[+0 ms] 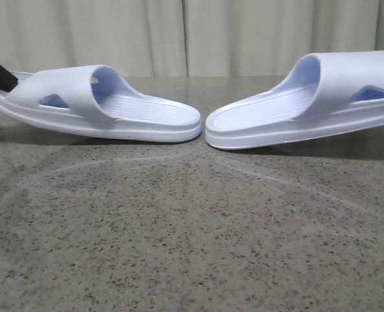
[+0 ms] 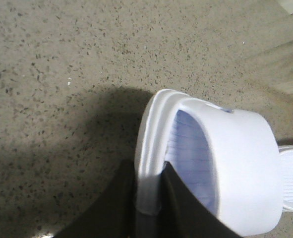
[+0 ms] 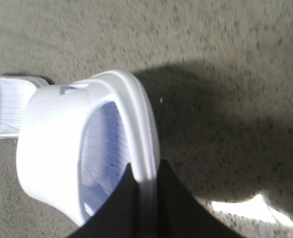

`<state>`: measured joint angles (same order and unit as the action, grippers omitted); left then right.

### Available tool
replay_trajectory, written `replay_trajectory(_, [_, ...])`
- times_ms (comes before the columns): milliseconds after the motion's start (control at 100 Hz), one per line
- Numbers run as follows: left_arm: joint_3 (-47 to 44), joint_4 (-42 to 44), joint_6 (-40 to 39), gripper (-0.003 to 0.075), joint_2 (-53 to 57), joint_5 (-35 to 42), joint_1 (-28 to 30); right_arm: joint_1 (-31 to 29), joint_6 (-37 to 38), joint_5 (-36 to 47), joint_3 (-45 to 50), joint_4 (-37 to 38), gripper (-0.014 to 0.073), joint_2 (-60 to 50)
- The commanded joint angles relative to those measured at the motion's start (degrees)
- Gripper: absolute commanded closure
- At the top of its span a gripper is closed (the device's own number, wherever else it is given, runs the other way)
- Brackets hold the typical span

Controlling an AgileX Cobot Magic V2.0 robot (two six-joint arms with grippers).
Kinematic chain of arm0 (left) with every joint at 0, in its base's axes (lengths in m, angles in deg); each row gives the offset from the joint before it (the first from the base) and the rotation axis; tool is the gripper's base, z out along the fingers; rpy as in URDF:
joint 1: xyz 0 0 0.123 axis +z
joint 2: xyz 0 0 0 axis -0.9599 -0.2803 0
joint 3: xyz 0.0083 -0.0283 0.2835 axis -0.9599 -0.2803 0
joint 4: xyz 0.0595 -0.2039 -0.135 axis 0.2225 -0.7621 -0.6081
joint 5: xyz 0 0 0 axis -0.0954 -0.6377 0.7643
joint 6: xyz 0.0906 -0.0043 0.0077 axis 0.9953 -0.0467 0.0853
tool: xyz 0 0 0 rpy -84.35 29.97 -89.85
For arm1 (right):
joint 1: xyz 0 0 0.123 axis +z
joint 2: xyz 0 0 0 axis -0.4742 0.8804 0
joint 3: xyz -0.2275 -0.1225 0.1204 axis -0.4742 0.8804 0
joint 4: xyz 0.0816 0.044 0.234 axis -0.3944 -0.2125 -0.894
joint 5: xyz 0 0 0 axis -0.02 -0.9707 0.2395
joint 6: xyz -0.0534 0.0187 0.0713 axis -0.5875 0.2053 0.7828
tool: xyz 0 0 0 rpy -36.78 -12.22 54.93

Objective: Insert blue slippers together front up
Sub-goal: 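Lift both slippers off the table, bringing them toward each other, then slide the right gripper's slipper over the left gripper's slipper, nesting them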

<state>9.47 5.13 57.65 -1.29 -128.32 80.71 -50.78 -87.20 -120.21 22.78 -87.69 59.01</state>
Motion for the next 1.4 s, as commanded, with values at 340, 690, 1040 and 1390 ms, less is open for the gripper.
replay_trajectory(340, [4.3, -1.4, -1.9, 0.0705, 2.7, -2.4, -0.2, -0.2, -0.2, -0.7, -9.6, -7.8, 0.0701, -1.2])
replay_trajectory(690, [4.3, -6.1, -2.8, 0.0705, 2.7, -10.5, -0.2, -0.2, -2.0, -5.8, -9.9, -15.0, 0.0701, 0.9])
replay_trajectory(1040, [4.3, -15.3, -5.2, 0.0705, 1.8, -22.5, 6.1, -0.1, -4.7, -11.3, -9.9, -19.4, 0.0701, 4.5])
replay_trajectory(1390, [4.3, -15.4, -7.4, 0.0704, 1.6, -22.5, 6.5, 2.4, -6.2, -11.8, -9.9, -19.9, 0.0701, 4.9])
